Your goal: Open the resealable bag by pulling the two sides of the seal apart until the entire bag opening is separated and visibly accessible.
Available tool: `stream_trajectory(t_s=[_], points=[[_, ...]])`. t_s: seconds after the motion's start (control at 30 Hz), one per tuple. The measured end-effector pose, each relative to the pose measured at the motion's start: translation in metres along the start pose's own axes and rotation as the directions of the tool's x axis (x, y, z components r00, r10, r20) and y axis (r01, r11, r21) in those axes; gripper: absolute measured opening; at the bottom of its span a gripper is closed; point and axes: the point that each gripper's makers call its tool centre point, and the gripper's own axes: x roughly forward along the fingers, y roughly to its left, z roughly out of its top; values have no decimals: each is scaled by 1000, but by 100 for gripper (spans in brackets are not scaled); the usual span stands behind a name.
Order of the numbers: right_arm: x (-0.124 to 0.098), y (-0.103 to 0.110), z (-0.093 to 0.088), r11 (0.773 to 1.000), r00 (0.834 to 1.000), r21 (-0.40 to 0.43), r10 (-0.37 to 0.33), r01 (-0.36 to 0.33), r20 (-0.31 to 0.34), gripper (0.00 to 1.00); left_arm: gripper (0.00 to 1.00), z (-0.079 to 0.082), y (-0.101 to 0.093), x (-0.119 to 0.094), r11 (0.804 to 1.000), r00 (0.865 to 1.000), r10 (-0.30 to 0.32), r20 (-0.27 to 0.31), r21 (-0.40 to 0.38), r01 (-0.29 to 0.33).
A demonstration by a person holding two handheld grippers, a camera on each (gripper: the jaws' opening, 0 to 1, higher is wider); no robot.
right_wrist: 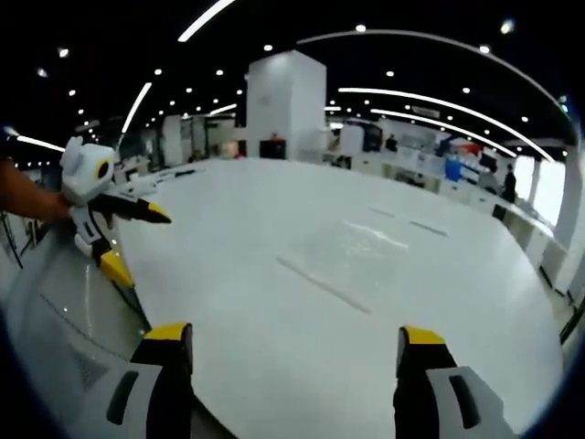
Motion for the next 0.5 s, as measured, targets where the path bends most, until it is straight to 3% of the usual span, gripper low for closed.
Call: stream_trajectory(t_s=[0.5], points=[[3,-2,-9,1000,999,30,7,-6,-37,91,84,-5,7,2,999,999,42,-20,27,-42]])
